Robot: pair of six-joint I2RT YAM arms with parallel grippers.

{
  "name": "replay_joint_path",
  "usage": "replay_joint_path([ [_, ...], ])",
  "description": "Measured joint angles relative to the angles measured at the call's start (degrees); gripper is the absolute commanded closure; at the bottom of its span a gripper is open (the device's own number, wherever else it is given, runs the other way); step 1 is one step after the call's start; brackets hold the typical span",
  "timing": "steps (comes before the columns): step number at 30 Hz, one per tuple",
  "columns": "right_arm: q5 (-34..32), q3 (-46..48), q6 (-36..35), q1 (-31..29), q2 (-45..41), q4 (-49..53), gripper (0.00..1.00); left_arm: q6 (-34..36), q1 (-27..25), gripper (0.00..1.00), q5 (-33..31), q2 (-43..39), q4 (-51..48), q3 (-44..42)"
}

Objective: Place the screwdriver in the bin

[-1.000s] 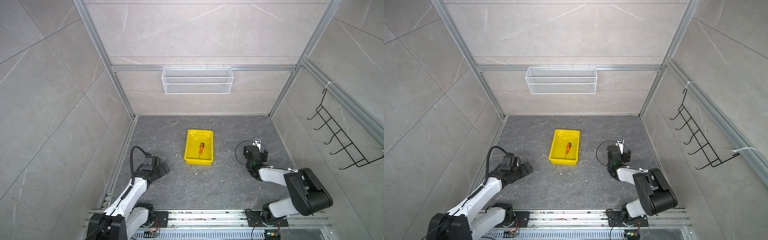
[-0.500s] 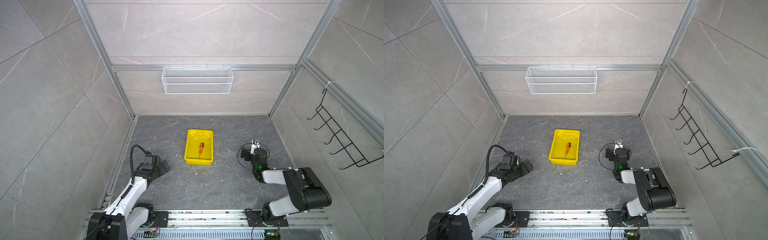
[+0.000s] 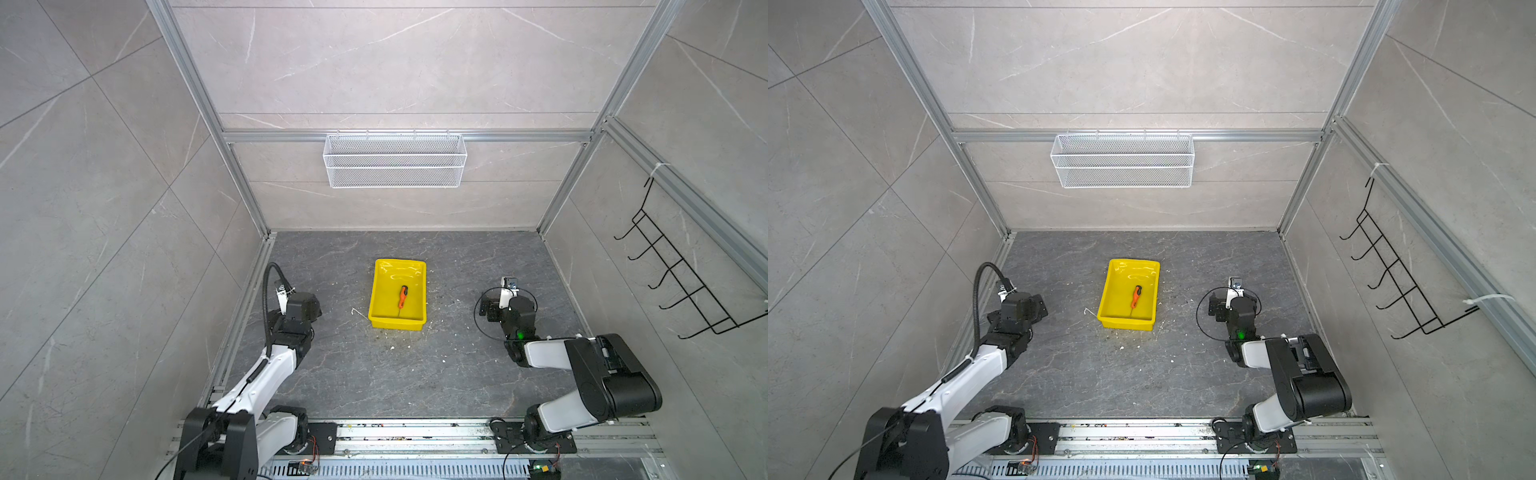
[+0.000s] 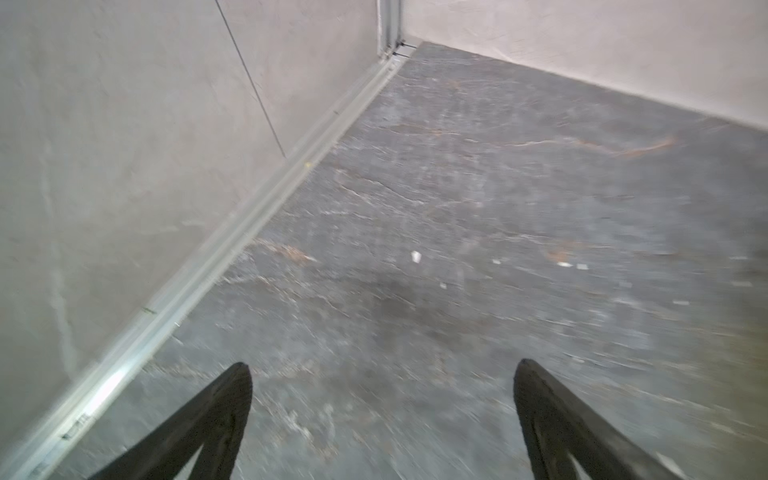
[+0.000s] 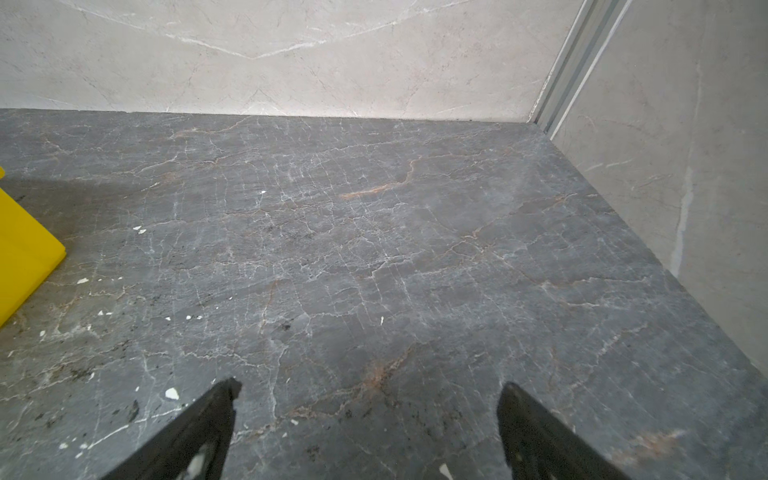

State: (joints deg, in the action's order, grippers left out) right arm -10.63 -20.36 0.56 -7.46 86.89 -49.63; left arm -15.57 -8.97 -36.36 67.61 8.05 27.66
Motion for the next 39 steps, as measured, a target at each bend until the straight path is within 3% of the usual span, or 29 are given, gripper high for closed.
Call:
replay_joint_path([
  [4, 0.02, 0.0, 0.0, 0.0, 0.0, 0.0, 0.01, 6.29, 0.0, 0.0, -2.51, 9.73, 10.12, -2.54],
  [10, 0.02, 0.0, 0.0, 0.0, 0.0, 0.0, 0.01, 14.49, 0.7, 0.0, 4.98, 14.62, 28.87, -6.93],
  [21, 0.02, 0.0, 0.0, 0.0, 0.0, 0.0, 0.01, 15.61, 5.4, 0.0, 14.49, 17.38, 44.0, -12.11],
  [39, 0.2, 0.0, 0.0, 0.0, 0.0, -0.02, 0.01, 15.61, 6.75, 0.0, 18.56, 19.19, 43.41, -10.54],
])
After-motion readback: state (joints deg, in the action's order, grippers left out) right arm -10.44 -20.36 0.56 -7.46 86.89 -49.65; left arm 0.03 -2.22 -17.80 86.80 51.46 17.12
